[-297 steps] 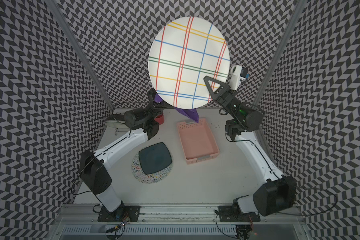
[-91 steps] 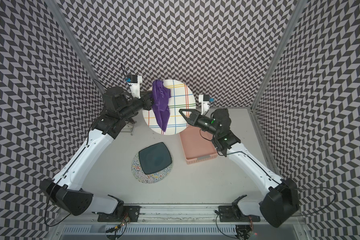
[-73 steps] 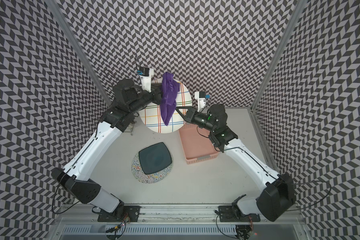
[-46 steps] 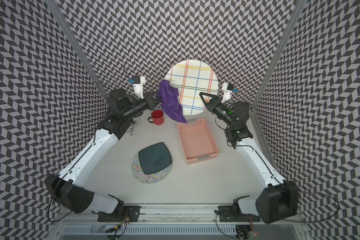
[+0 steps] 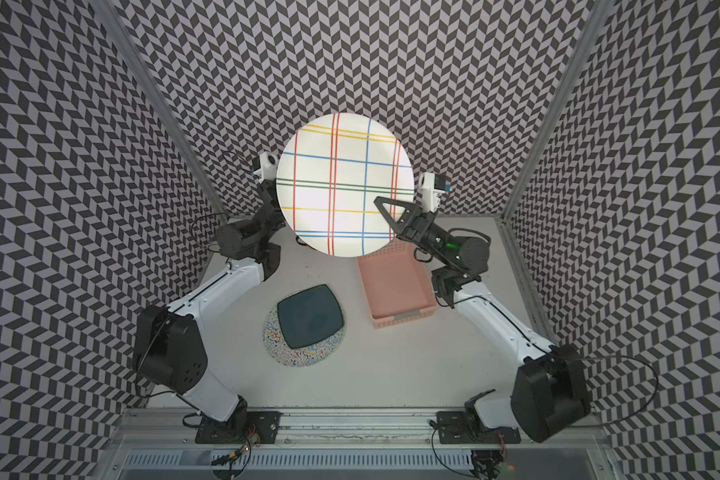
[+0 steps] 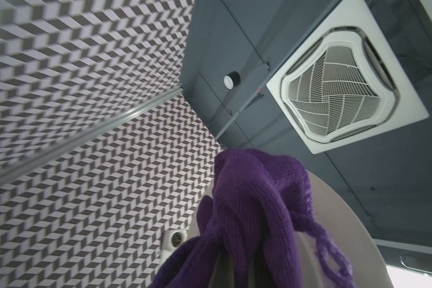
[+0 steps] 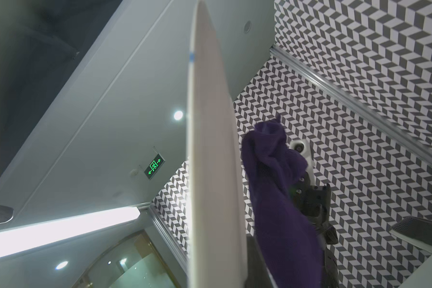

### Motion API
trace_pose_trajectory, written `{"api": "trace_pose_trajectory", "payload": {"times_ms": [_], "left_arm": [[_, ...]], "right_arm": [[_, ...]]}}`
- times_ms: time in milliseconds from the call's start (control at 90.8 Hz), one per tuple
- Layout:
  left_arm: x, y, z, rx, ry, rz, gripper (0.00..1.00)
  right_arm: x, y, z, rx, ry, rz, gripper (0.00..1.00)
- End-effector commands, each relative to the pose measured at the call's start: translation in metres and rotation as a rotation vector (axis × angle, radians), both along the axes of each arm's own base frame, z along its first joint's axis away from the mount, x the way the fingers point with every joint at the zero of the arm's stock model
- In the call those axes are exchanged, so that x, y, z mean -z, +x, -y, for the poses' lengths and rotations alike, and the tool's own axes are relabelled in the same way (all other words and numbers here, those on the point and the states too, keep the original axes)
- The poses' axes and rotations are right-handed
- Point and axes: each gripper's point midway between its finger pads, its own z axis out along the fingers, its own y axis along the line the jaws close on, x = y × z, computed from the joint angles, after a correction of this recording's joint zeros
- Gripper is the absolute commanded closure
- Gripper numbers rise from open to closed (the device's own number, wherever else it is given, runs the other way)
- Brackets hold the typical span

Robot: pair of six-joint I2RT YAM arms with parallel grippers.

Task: Wipe the wet plate dry
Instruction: Wipe the plate with towel.

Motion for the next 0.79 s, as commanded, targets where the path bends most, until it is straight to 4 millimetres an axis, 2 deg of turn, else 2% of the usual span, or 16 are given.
{"api": "trace_pose_trajectory", "payload": {"times_ms": [0,66,154,242,319,375,430,474,540,639,716,782], "left_arm": [[-0.030,-0.047,0.008,0.120,-0.081,0.123,1.00],[-0.033,-0.061,0.025,0.172,-0.076,0.136,1.00],[-0.035,-0.075,0.035,0.199,-0.065,0.149,1.00],[-0.042,-0.075,0.025,0.156,-0.058,0.158,1.00],[-0.051,-0.068,0.008,0.096,-0.068,0.162,1.00],[-0.058,-0.061,-0.003,0.056,-0.082,0.160,1.00],[-0.065,-0.058,-0.008,0.028,-0.081,0.177,1.00],[-0.067,-0.055,-0.006,0.010,-0.069,0.178,1.00],[-0.065,-0.053,0.004,0.001,-0.033,0.177,1.00],[-0.055,-0.059,0.032,0.013,0.042,0.166,1.00],[-0.046,-0.071,0.056,0.041,0.109,0.169,1.00],[-0.041,-0.080,0.065,0.044,0.156,0.179,1.00]], "right_arm": [[-0.020,-0.004,-0.009,-0.010,0.027,0.069,1.00],[-0.034,0.006,-0.007,0.014,0.059,0.071,1.00],[-0.063,0.021,0.009,0.074,0.098,0.114,1.00],[-0.078,0.032,0.032,0.132,0.126,0.133,1.00],[-0.070,0.032,0.040,0.154,0.100,0.127,1.00],[-0.054,0.027,0.032,0.147,0.045,0.120,1.00],[-0.036,0.013,0.016,0.119,0.003,0.100,1.00],[-0.025,0.004,0.005,0.105,-0.005,0.084,1.00],[-0.023,-0.009,-0.011,0.079,0.015,0.079,1.00],[-0.045,-0.010,-0.024,0.061,0.035,0.124,1.00],[-0.074,-0.002,-0.020,0.092,0.072,0.169,1.00],[-0.091,0.012,-0.011,0.131,0.088,0.194,1.00]]}}
